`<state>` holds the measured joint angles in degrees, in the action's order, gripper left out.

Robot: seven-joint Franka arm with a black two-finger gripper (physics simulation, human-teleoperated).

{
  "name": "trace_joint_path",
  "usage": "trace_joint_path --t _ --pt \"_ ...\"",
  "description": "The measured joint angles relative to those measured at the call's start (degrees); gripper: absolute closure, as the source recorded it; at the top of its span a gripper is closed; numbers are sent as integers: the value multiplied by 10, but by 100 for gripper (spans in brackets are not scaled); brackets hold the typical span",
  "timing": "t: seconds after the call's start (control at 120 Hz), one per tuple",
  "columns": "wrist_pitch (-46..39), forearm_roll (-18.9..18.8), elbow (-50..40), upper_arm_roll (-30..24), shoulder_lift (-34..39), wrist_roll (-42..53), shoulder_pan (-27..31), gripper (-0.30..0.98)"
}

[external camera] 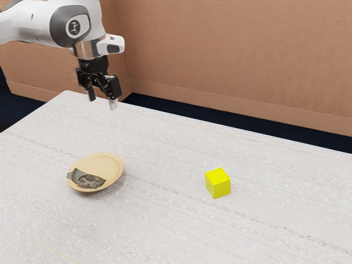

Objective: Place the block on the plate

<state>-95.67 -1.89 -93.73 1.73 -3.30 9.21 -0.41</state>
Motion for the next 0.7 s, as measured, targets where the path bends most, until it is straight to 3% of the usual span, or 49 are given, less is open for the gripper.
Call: trace_joint_path --t 0.133,0.225,0.3,0.5,0.7 --pt "-2 -1 3 6 -8 8 -12 0" --pt "-7 -2 10 62 -32 0 -89 0" --pt "-13 5 46 79 -81 -17 -136 0" --pt "-23 64 153 107 -220 -94 -178 0" --pt "-32 150 213 226 -316 -207 -285 0"
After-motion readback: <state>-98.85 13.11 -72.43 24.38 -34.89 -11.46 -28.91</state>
